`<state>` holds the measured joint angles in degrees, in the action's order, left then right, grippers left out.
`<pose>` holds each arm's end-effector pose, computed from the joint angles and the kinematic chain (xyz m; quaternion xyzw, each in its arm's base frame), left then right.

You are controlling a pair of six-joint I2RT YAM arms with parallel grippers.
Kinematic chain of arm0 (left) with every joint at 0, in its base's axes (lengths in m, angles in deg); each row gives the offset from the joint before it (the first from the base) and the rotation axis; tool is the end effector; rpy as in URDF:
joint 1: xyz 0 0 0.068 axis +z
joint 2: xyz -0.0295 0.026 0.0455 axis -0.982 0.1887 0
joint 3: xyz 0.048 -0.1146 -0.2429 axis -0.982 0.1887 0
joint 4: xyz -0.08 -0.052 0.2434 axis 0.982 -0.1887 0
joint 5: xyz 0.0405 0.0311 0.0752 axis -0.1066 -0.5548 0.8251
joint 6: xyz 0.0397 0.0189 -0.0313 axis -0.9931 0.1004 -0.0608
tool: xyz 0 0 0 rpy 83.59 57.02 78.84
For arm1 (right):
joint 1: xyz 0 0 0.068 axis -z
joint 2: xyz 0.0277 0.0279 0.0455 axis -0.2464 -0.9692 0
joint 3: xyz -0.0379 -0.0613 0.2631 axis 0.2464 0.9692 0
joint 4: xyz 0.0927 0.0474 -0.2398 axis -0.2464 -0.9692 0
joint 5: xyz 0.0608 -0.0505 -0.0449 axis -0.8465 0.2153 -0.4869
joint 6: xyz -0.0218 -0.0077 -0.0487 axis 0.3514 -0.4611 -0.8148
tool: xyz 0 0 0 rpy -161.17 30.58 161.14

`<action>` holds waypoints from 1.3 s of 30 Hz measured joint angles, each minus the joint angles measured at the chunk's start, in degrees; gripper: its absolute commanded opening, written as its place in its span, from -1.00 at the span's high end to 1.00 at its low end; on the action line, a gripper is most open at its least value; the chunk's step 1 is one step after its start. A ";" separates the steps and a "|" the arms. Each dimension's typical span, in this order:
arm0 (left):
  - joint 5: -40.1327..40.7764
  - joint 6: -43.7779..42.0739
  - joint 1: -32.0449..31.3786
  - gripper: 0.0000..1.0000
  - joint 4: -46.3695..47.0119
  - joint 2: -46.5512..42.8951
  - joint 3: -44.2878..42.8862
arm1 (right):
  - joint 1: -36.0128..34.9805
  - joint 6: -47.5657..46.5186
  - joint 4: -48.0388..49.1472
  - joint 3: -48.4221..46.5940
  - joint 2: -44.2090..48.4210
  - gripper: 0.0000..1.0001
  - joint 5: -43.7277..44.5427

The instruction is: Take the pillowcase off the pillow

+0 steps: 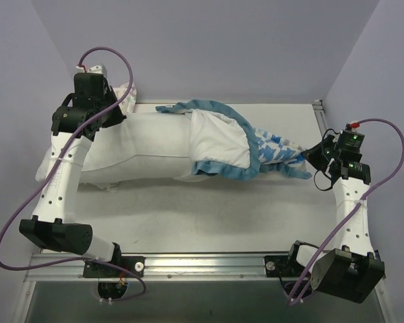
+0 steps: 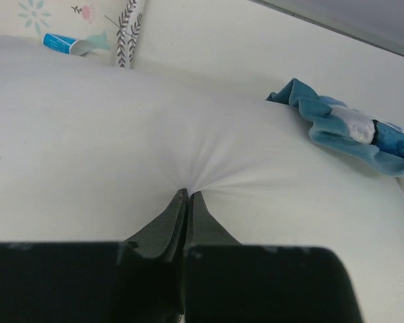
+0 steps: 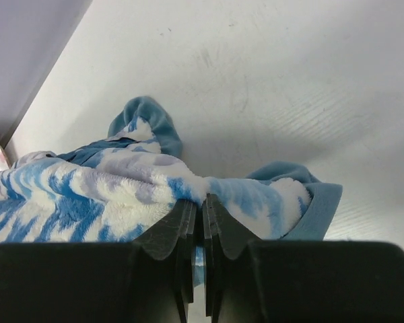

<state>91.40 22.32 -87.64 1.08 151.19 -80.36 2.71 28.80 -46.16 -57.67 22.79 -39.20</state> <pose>0.2884 -0.0385 0.4553 -0.1475 0.8746 -0.0709 0.4563 0.2365 -0.0607 0.3368 0.2802 0.7963 0.2049 0.4954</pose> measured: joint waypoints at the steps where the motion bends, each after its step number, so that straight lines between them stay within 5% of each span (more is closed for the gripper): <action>1: -0.74 0.02 0.35 1.00 -0.02 0.00 0.39 | 0.11 0.04 -0.24 0.00 -0.28 1.00 0.00; 8: -3.76 0.04 2.62 1.00 -0.17 0.00 0.63 | 2.97 1.49 -1.07 -0.28 -0.74 1.00 0.44; 15: -11.17 2.23 11.78 1.00 -1.09 1.60 -2.38 | 6.73 3.43 -1.09 -0.28 -2.51 1.00 -0.13; 23: -14.10 4.57 12.41 1.00 -1.36 4.17 -5.92 | 7.04 3.63 -0.83 -0.28 -2.89 1.00 -0.85; 25: -14.53 4.79 12.41 1.00 -1.97 4.52 -6.78 | 6.78 3.58 -0.33 -0.28 -2.89 0.78 -1.55; 28: -14.19 5.07 12.02 1.00 -2.10 4.83 -7.91 | 2.54 2.14 0.28 -0.87 -2.99 -0.19 -1.29; 32: -11.54 5.14 9.01 1.00 -1.99 4.85 -8.46 | -11.58 -2.54 0.59 -3.48 -2.64 -0.78 2.91; 39: -7.13 5.42 2.32 1.00 -2.10 6.67 -8.44 | -33.33 -7.89 1.42 -3.54 6.82 -1.00 10.82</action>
<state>84.27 27.74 -85.32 -1.02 157.86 -88.80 -30.63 20.91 -44.74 -61.21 29.61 -28.38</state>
